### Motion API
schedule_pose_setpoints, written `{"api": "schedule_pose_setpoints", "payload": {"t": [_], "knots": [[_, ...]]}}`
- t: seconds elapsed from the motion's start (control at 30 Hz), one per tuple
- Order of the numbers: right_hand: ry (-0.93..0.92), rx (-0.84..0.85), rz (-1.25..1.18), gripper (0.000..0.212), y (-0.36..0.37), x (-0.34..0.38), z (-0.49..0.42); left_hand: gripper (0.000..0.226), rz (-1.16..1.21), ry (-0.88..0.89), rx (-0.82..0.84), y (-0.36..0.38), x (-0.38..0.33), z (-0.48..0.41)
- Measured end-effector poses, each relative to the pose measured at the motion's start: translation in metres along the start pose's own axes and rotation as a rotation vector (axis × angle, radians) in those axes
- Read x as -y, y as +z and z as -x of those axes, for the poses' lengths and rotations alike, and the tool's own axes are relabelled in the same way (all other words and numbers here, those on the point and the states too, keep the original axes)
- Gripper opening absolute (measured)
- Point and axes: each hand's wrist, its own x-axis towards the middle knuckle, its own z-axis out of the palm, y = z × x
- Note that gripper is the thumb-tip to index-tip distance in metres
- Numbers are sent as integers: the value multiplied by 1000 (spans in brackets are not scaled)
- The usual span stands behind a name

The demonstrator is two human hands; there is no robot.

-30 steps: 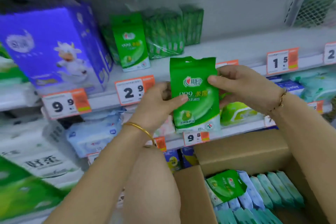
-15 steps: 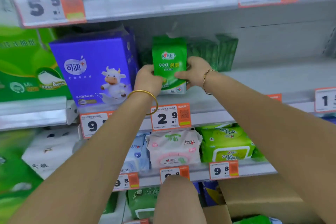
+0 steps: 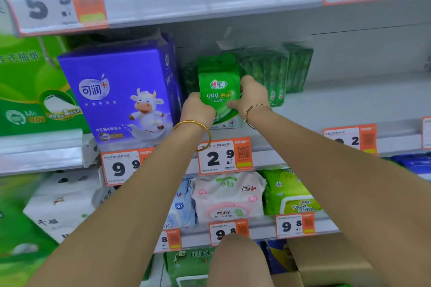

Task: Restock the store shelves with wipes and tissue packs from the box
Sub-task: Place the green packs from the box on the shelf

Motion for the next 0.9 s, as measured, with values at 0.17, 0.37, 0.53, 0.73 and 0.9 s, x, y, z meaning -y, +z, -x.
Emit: {"api": "schedule_pose_setpoints", "payload": {"t": [0.17, 0.37, 0.53, 0.73, 0.9], "knots": [[33, 14, -31, 50, -4, 1, 3, 37, -54, -35, -17, -1, -4, 17], [-68, -77, -265, 33, -47, -17, 49, 60, 137, 299, 16, 15, -28, 98], [-4, -30, -357, 25, -98, -89, 148, 27, 237, 469, 220, 71, -7, 186], [437, 263, -4, 15, -77, -242, 222, 52, -53, 390, 651, 173, 49, 224], [804, 547, 99, 10, -19, -335, 264, 35, -450, 367, 903, 226, 72, 225]]}}
